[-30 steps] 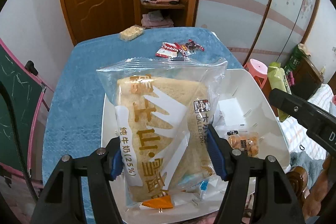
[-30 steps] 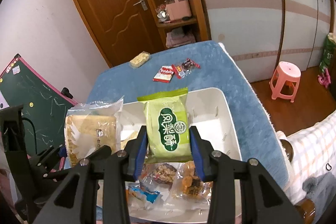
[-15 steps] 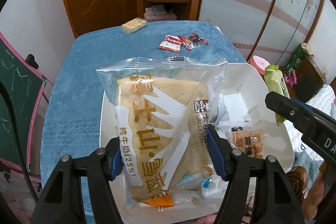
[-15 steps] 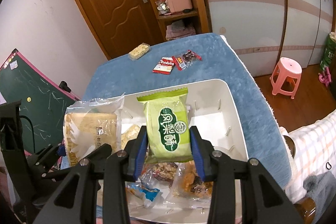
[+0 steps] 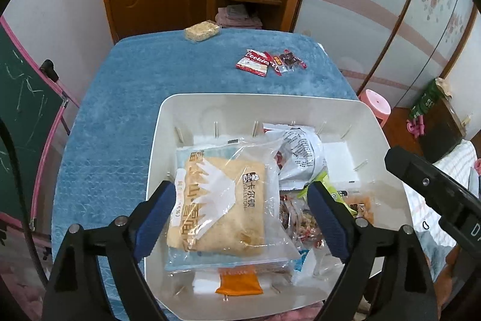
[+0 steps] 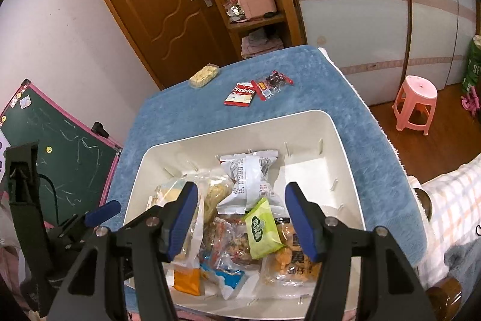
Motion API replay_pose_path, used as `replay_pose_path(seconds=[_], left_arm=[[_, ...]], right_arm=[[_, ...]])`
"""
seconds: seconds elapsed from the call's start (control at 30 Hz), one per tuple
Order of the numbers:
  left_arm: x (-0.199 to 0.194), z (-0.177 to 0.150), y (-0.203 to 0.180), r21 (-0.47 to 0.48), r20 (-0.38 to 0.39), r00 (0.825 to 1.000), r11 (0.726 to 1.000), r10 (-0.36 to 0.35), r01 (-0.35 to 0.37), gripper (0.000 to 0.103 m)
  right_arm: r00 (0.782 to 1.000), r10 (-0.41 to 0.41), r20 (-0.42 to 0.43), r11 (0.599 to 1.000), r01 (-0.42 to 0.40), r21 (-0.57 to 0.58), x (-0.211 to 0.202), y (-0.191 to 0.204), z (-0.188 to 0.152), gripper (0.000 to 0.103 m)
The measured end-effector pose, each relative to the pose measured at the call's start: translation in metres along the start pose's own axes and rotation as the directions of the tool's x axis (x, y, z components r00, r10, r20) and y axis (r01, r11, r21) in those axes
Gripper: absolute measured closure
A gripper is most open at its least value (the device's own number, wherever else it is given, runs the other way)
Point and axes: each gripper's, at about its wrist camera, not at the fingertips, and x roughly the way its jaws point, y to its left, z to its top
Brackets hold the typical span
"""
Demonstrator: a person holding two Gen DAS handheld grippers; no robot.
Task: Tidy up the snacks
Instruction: 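Carry both snacks over the tray and open both tools to drop them, then move both tools back over the blanket toward the cookie pack and candy bag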
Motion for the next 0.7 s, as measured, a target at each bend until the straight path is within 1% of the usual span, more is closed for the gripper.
replay_pose_path(seconds=[0.2, 0.7], left_arm=[[0.0002, -0.0006, 0.0009, -0.005, -0.011, 1.000, 1.000, -0.004, 0.004, 0.015], [0.0075, 0.0023, -0.0014, 0.012, -0.027, 1.000, 1.000, 0.013, -0.012, 0.014]], right_arm=[[1.000, -0.002, 0.004, 1.000, 0.002, -0.008, -0.0009, 0.0002, -0.0003, 0.042], [1.000, 0.008, -0.025, 1.000, -0.008, -0.014, 0.0079, -0.0029, -0.0002, 0.042]])
